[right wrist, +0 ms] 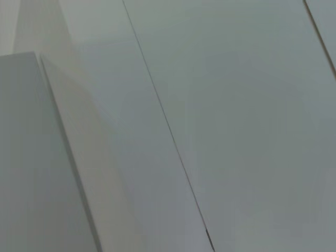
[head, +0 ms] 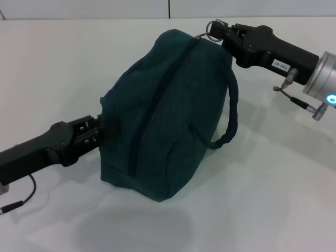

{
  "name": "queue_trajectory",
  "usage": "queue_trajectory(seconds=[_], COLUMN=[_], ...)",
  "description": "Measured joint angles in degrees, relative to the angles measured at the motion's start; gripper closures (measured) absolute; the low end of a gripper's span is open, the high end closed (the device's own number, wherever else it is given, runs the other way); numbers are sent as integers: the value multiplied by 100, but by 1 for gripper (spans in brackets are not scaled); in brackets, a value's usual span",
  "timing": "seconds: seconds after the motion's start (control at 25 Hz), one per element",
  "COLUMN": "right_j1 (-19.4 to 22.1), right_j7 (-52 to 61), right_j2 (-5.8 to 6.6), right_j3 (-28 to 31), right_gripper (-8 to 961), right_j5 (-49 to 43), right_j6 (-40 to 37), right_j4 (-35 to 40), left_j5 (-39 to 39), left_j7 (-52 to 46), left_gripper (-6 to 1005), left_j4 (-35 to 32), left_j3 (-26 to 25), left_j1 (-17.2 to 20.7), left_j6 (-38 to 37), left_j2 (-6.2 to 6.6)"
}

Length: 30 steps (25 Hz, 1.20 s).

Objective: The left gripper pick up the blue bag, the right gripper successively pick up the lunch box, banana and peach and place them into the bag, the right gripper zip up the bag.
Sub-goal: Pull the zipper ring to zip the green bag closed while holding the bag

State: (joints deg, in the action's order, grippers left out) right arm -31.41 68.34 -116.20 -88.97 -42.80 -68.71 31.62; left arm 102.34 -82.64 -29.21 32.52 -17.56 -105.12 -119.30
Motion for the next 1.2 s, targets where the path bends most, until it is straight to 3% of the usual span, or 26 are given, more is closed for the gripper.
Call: queue_trajectory(seconds=[0.04,0.24,0.36,0.48,0.64,0.88,1.08,1.2], right_j1=[32,133,184,201,204,203,199,198], right_j7=[-4,-28,-37,-44,-48,-84,-131,-140], right_j2=[0,1,13,26,43,48,46,44], right_j3=[0,16,18,20,21,93,106,112], right_gripper=[937,937,937,937,937,936,936,936], right_j5=[0,2,39,66,72,70,69,70], right_j6=[-17,-79,-113,-167,-191,-312,-395,-412], right_j4=[23,35,37,38,38,16,18,18], left_j5=[-1,-6,-36,-255,-585,-386,-260,-89], left_j7=[-10,-69,-218,-552,-1010,-1812,-2477,-2885], left_gripper=[856,625,385,325,245,141,113,124], left_j4=[-3,-65,-91,-93,-94,-94,-128,-319], left_j3=[-19,-161,-558,-1147,-1377,-1149,-441,114], left_j1=[-3,-12,-31,-50,-192,-868,-1441,-1733], left_j6=[20,76,78,84,198,728,1057,1104], left_j2=[0,15,18,9,46,260,477,539])
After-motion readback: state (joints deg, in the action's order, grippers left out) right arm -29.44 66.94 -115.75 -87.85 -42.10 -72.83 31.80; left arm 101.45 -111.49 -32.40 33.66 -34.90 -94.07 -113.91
